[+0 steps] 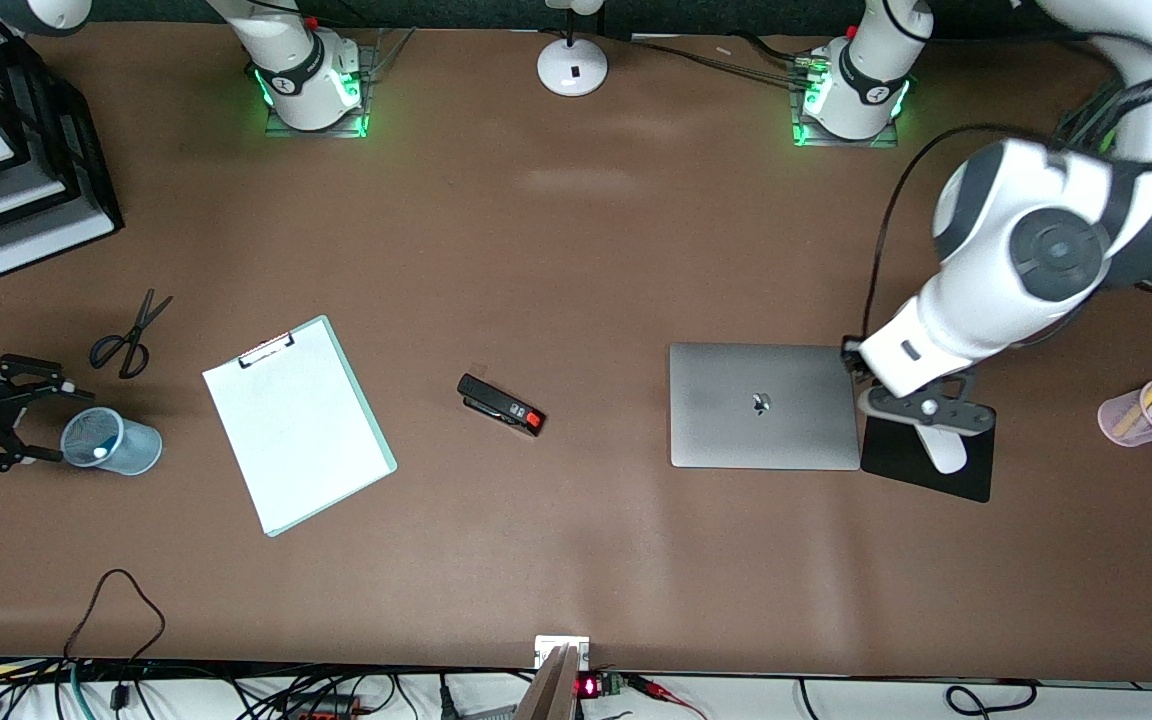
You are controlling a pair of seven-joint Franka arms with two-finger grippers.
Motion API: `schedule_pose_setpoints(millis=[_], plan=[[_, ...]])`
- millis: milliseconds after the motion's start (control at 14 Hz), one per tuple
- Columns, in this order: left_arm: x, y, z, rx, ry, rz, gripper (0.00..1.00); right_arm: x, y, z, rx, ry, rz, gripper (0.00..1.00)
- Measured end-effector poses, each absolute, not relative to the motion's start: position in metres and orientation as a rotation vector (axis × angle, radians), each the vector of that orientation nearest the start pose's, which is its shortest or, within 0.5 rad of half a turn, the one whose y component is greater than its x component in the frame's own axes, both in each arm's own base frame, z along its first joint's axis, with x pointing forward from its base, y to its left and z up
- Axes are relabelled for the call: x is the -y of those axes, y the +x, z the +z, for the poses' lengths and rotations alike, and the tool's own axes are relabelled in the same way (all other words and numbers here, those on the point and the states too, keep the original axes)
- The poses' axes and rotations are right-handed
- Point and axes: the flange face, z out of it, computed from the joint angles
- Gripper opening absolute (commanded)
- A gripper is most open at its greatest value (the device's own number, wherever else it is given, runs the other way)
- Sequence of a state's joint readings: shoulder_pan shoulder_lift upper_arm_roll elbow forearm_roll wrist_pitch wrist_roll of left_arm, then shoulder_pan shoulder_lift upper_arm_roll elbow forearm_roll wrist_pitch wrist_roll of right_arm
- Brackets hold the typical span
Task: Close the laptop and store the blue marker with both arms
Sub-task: 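Drop the marker into the pen cup while the left gripper withdraws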
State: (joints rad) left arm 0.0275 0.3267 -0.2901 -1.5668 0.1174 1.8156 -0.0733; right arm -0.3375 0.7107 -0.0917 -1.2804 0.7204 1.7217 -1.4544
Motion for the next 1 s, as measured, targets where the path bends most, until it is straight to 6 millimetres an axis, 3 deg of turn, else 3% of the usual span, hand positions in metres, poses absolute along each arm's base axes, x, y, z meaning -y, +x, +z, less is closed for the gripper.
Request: schedule_pose_setpoints(millis=[214, 357, 571, 1000], plan=[[0.126, 0.629, 0.510, -0.331, -3.074, 0.174, 1.00, 0.194, 0.693, 0.349, 0.882, -2.449, -0.294, 1.00], [0.123, 0.626, 0.533, -0.327, -3.073, 0.181, 1.00, 0.177, 0.695, 0.373, 0.782, -2.550, -0.209, 1.00], [0.121, 0.624, 0.533, -0.328, -3.068, 0.217, 1.00, 0.146, 0.693, 0.416, 0.665, -2.657, -0.115, 1.00], [0.115, 0.622, 0.534, -0.275, -3.064, 0.235, 1.00, 0.095, 0.675, 0.466, 0.397, -2.825, 0.135, 1.00]])
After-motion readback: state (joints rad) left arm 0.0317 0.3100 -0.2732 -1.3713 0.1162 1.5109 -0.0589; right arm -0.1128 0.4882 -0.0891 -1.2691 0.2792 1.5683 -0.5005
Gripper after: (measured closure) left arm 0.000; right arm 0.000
